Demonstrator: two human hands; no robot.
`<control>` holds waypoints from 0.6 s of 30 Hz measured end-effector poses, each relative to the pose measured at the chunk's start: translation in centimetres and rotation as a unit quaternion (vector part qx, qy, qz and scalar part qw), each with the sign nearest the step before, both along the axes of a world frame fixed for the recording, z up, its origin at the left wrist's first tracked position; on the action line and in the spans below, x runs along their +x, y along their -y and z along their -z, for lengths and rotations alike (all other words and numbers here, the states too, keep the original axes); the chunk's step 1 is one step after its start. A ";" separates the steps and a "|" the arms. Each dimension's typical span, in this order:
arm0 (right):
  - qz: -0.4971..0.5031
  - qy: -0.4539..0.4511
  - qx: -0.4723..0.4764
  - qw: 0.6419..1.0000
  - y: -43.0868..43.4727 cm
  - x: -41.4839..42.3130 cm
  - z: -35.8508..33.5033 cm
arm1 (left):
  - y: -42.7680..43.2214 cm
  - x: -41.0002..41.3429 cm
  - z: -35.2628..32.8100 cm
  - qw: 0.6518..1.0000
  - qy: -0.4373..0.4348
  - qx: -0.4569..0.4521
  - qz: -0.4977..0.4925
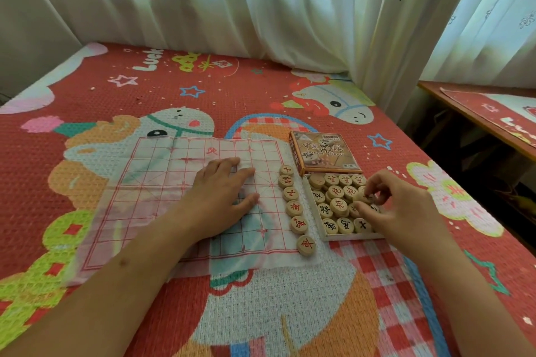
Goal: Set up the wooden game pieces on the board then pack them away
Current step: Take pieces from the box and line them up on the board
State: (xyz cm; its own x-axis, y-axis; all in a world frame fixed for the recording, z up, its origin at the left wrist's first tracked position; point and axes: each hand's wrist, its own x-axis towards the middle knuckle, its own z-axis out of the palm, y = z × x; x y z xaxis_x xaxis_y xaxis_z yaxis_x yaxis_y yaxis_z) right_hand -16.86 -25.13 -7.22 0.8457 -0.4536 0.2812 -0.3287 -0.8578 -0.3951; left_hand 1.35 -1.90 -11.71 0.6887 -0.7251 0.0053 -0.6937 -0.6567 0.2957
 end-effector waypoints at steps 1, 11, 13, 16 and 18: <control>-0.004 0.019 0.001 1.000 -0.4 0.1 -0.2 | 0.0 0.0 0.0 1.000 0.001 -0.001 0.000; -0.027 -0.007 -0.026 0.999 -2.2 1.5 0.5 | -0.1 0.2 0.4 1.000 0.006 -0.013 0.004; -0.043 0.031 -0.023 0.998 -2.8 2.8 -0.7 | -0.1 0.3 0.4 1.000 0.006 -0.011 0.003; -0.076 0.037 -0.014 0.996 -3.4 7.1 -1.6 | -0.1 0.3 0.4 1.000 0.004 -0.010 0.004; -0.097 0.023 -0.001 0.995 -3.3 10.4 -1.3 | -0.1 0.3 0.4 1.000 0.004 -0.010 0.003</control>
State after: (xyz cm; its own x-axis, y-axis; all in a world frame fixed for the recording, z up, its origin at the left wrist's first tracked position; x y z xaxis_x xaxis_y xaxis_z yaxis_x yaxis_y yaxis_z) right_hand -6.50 -21.80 -5.94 0.9036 -0.2831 0.3215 -0.1393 -0.9039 -0.4044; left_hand 1.61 -1.78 -12.13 0.6841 -0.7290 0.0250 -0.7002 -0.6467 0.3026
